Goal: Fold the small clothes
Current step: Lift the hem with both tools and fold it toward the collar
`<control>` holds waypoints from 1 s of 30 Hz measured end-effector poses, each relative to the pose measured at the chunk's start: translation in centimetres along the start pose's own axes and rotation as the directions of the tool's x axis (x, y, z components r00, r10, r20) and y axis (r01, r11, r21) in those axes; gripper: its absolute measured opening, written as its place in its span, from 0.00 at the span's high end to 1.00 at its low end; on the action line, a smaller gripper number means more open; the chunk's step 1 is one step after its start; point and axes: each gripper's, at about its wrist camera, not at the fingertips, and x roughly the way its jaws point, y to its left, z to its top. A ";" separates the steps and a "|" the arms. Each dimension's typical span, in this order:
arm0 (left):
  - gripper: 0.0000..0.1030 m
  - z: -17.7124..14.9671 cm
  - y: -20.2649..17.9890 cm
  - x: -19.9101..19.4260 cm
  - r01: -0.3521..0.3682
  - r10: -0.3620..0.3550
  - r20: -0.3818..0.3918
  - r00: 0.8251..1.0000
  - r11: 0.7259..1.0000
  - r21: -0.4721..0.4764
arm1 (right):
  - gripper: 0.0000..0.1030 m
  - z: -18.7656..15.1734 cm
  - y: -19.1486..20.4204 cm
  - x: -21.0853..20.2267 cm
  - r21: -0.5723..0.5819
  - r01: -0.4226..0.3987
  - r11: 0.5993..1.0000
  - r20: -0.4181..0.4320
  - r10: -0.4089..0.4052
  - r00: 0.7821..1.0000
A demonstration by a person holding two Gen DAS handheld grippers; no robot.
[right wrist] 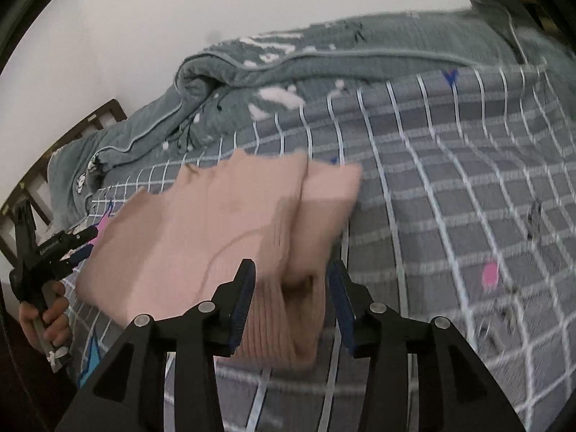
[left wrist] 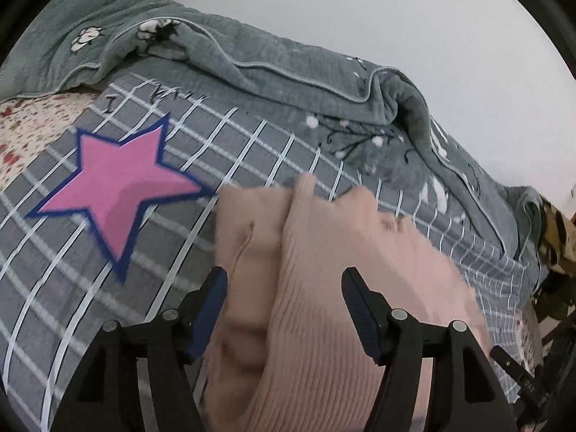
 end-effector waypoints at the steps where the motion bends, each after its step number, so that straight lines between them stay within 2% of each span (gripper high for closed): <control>1: 0.38 -0.7 0.5 -0.6 0.002 -0.002 0.001 1.000 1.000 0.000 | 0.59 -0.5 0.0 -0.1 0.004 -0.005 1.000 -0.009 0.005 1.000; 7: 0.36 -4.2 2.6 -2.8 0.046 -0.046 -0.036 0.998 0.999 -0.020 | 0.59 -1.8 0.5 0.1 0.012 -0.005 1.000 -0.042 0.005 0.999; 10: 0.36 -5.1 2.0 -2.4 0.035 -0.032 -0.069 0.997 0.998 0.047 | 0.57 -2.2 0.7 0.8 0.003 0.021 1.000 -0.068 -0.021 0.997; 13: 0.35 -5.7 1.6 -2.0 0.015 -0.008 -0.064 0.998 0.995 0.100 | 0.56 -2.4 0.4 1.1 0.008 0.021 1.000 -0.074 -0.020 0.997; 23: 0.32 -4.4 2.1 0.1 0.017 -0.012 -0.070 0.997 0.998 0.067 | 0.53 -2.3 0.6 2.2 -0.011 0.034 0.999 -0.083 -0.035 0.996; 30: 0.35 -4.2 1.8 0.7 0.013 -0.008 -0.072 0.997 0.998 0.067 | 0.52 -2.0 0.6 2.8 -0.023 0.040 0.999 -0.098 -0.043 0.994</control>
